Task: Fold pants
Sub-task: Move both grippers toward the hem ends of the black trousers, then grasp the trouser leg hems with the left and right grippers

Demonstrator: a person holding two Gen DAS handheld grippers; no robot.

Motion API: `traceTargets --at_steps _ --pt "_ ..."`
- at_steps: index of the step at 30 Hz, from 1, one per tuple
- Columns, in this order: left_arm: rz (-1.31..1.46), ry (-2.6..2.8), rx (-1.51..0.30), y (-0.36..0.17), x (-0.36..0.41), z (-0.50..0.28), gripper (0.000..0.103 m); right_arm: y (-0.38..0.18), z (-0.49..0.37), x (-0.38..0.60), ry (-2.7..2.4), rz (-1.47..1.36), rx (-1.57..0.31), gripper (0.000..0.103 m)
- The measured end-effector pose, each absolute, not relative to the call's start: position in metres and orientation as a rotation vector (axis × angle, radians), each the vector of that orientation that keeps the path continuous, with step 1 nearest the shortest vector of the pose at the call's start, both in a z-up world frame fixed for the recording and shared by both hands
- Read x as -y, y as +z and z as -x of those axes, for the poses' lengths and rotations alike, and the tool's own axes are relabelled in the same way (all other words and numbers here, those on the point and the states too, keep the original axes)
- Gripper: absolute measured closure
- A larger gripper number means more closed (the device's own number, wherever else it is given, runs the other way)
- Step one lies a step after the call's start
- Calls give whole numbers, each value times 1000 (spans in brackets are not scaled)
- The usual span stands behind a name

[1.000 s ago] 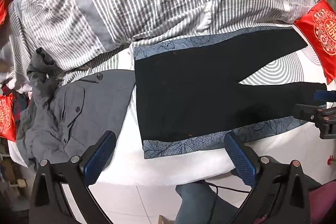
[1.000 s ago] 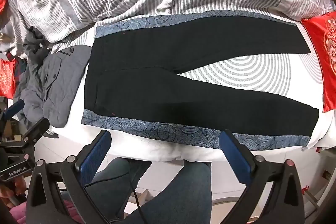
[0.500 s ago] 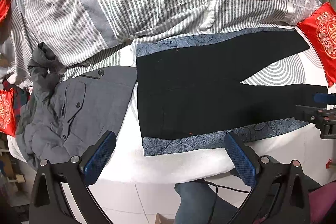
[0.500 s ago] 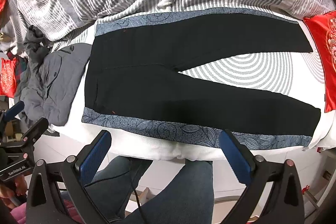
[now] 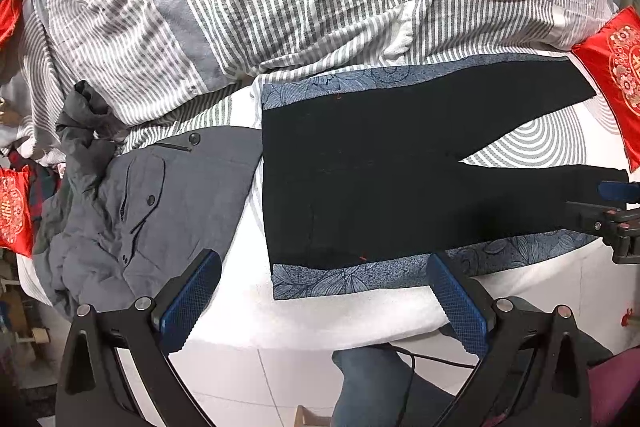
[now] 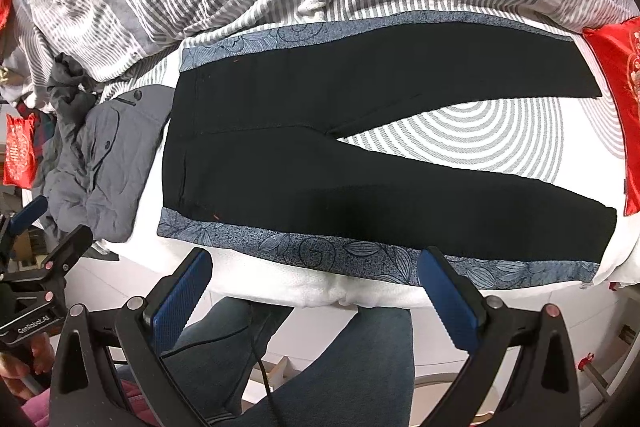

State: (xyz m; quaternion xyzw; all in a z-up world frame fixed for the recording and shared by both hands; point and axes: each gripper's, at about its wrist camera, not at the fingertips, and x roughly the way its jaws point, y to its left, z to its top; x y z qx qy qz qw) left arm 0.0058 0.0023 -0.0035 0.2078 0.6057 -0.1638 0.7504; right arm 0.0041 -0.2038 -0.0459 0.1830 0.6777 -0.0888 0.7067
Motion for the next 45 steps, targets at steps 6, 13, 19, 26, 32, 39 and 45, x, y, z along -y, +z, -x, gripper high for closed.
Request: traceTargets --at_steps 6,13,19,26,32,39,45 --pt "-451 -354 -1364 -3 5 -2 0 -48 -2 214 -182 -441 -1525 0" --pt "-428 -285 -1379 4 15 17 0 -50 6 223 -113 -439 -1562 0" --pt "-335 -191 -1417 1 17 38 0 -56 28 235 -44 -406 -1613 0" --pt "-297 -87 -1448 -11 15 66 0 -79 56 246 16 -477 -1662 0" --pt "-263 -93 -1455 -23 2 70 0 -91 71 237 8 -539 -1668 0" --pt "-70 -126 -1521 -86 -37 56 0 -130 90 232 -41 -765 -1611 0" --pt "41 -136 -1543 -147 -63 49 0 -186 108 219 -51 -1016 -1505 1"
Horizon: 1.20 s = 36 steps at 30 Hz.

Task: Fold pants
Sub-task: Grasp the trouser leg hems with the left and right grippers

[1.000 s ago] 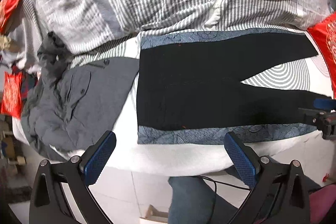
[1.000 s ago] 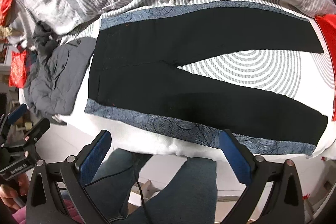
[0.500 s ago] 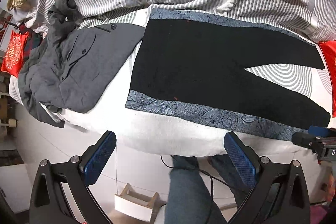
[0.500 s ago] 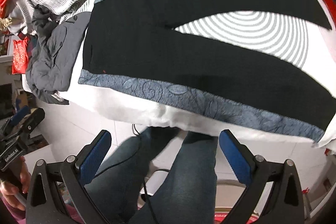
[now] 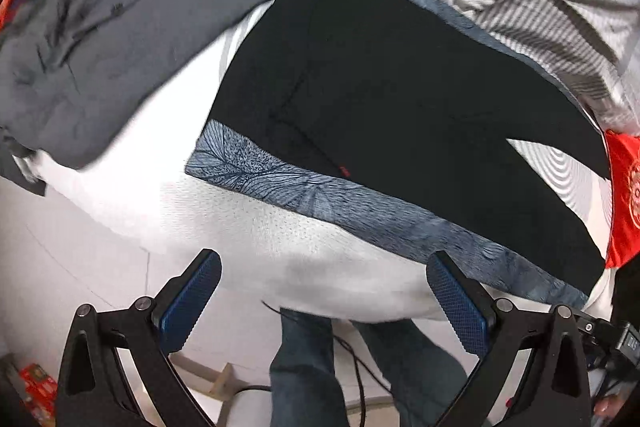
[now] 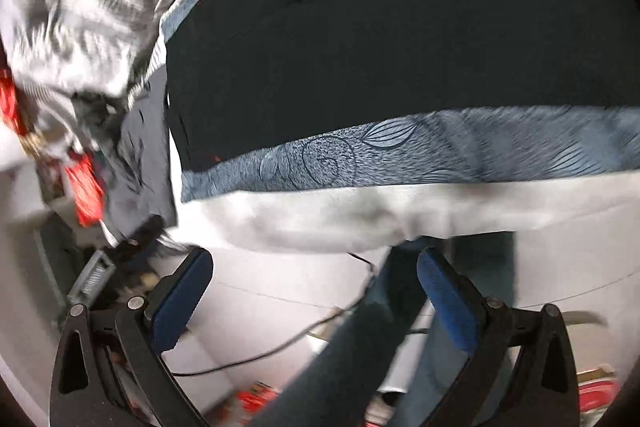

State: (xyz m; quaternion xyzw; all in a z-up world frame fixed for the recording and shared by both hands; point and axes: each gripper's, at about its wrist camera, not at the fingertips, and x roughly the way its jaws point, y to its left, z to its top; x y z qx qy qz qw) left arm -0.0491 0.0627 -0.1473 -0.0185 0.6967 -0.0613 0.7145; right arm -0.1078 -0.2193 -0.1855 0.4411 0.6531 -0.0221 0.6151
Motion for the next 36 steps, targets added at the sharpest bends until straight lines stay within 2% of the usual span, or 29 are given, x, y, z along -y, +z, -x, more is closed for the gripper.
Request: traceTargets --at_steps 2,4,5,6,13,17,19,21,22,23,24,27,36 --pt "81 -150 -1543 -165 -67 46 0 -205 113 219 -53 -1092 -1458 5" --pt "118 -163 -1545 -183 -71 44 12 -224 117 219 -54 -1158 -1418 14" --pt "132 -176 -1555 -191 -72 43 12 -233 120 218 -60 -1181 -1402 21" --pt "144 -186 -1561 -199 -72 42 12 -241 122 217 -60 -1197 -1391 23" --pt "192 -232 -1542 -224 -75 37 12 -287 129 222 -72 -1362 -1244 24" --pt "209 -258 -1549 -227 -77 36 12 -294 127 227 -75 -1430 -1154 29" --pt "206 -270 -1551 -229 -75 35 12 -297 124 230 -72 -1473 -1115 38" --pt "214 -280 -1554 -230 -76 34 12 -298 120 232 -60 -1516 -1090 54" --pt "221 -284 -1556 -231 -77 34 12 -298 117 232 -46 -1529 -1084 70" --pt "232 -289 -1558 -231 -77 33 12 -295 112 233 -37 -1532 -1085 81" --pt "248 -295 -1562 -232 -76 31 12 -293 110 233 -33 -1529 -1084 87" --pt "306 -312 -1568 -234 -77 29 12 -281 106 235 -10 -1535 -1058 90" --pt "589 -275 -1579 -244 -97 9 12 -259 103 240 41 -1513 -1060 90"
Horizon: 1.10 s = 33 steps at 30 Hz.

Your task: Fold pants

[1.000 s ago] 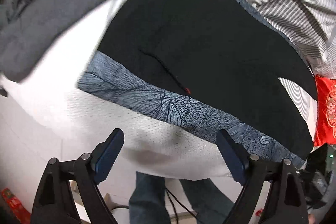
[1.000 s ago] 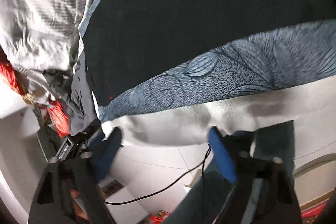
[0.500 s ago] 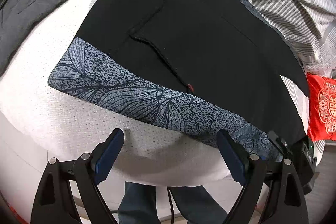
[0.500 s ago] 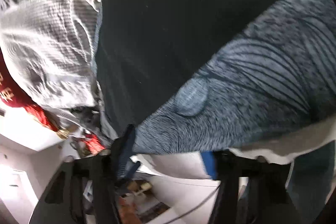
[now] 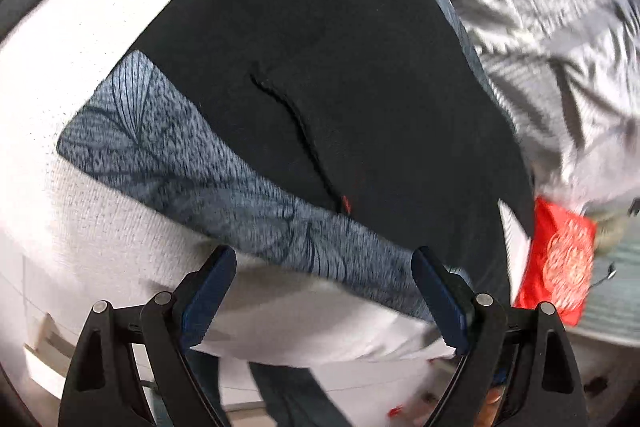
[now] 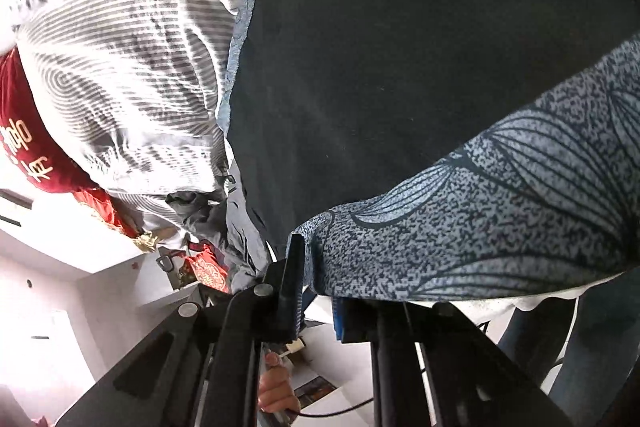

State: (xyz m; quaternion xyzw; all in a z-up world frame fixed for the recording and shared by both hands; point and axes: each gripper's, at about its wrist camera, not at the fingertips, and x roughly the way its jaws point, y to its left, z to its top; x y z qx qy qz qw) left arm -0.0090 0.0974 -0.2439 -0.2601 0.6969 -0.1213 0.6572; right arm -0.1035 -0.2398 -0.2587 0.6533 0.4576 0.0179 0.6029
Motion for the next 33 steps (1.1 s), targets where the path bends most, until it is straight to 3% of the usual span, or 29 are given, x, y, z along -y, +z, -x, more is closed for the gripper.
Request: traceTargets --at_steps 3,4,7,9,21,33 --pt "627 -240 -1576 -246 -101 1 15 -258 103 241 44 -1497 -1077 90" --pt "618 -221 -1575 -245 -101 1 34 -258 103 241 44 -1492 -1082 90" --pt "594 -194 -1606 -250 -102 -5 70 -256 101 241 39 -1482 -1091 90" --pt "592 -192 -1597 -248 -106 -4 81 -254 100 242 35 -1473 -1098 90" --pt "453 -304 -1510 -178 -85 -31 82 -199 48 264 119 -1293 -1149 90" --pt "417 -284 -1390 -167 -40 -135 82 -200 -87 321 233 -1210 -1290 90"
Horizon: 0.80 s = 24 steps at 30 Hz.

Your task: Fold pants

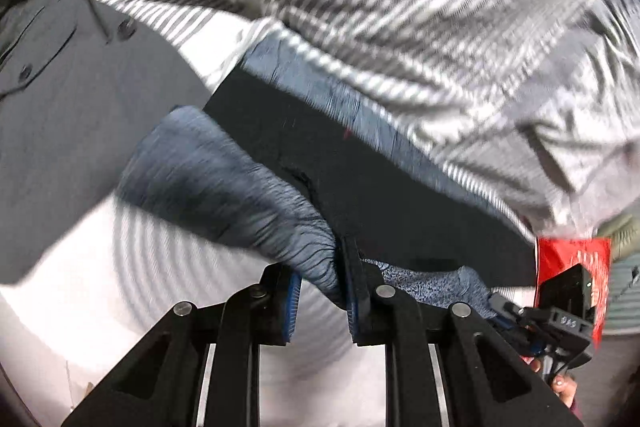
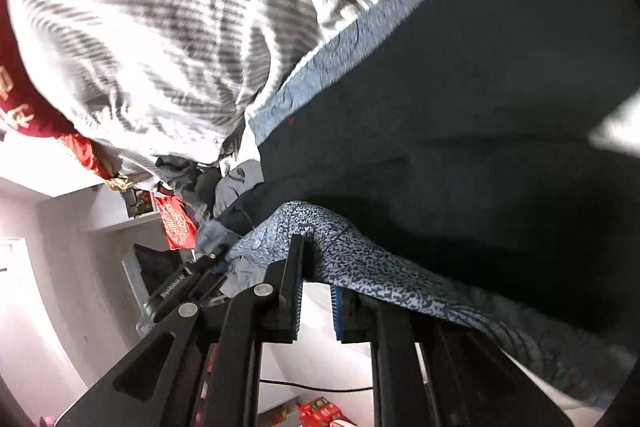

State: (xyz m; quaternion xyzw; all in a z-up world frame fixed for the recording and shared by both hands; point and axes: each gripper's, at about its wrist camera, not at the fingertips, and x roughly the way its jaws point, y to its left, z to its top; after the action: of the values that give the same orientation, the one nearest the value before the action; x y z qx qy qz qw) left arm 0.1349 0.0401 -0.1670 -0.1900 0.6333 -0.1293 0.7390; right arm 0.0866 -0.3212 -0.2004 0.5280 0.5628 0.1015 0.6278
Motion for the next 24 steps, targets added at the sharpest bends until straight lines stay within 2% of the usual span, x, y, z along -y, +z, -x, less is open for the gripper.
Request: traceTargets --at_steps 6,8,10,17,19,21,23,24 --pt "395 -274 -1255 -183 -13 -187 82 -225 -156 347 218 -1160 -1348 88" --pt "356 -258 -1243 -188 -2 -204 76 -234 -177 353 206 -1127 -1359 87" --pt "305 -210 -1231 -195 7 -217 54 -246 -195 358 195 -1094 -1378 87" --pt "205 -72 -1249 -212 3 -234 51 -285 -226 367 141 -1028 -1443 86" --pt "196 -59 -1247 -208 -3 -230 51 -279 -231 366 142 -1021 -1449 75" --pt "142 -67 -1258 -203 1 -223 51 -262 -235 363 167 -965 -1434 44" --pt "87 -84 -1275 -203 10 -213 51 -235 -236 357 188 -892 -1395 33" --pt "66 -95 -1286 -206 13 -209 51 -225 -234 356 185 -871 -1376 31"
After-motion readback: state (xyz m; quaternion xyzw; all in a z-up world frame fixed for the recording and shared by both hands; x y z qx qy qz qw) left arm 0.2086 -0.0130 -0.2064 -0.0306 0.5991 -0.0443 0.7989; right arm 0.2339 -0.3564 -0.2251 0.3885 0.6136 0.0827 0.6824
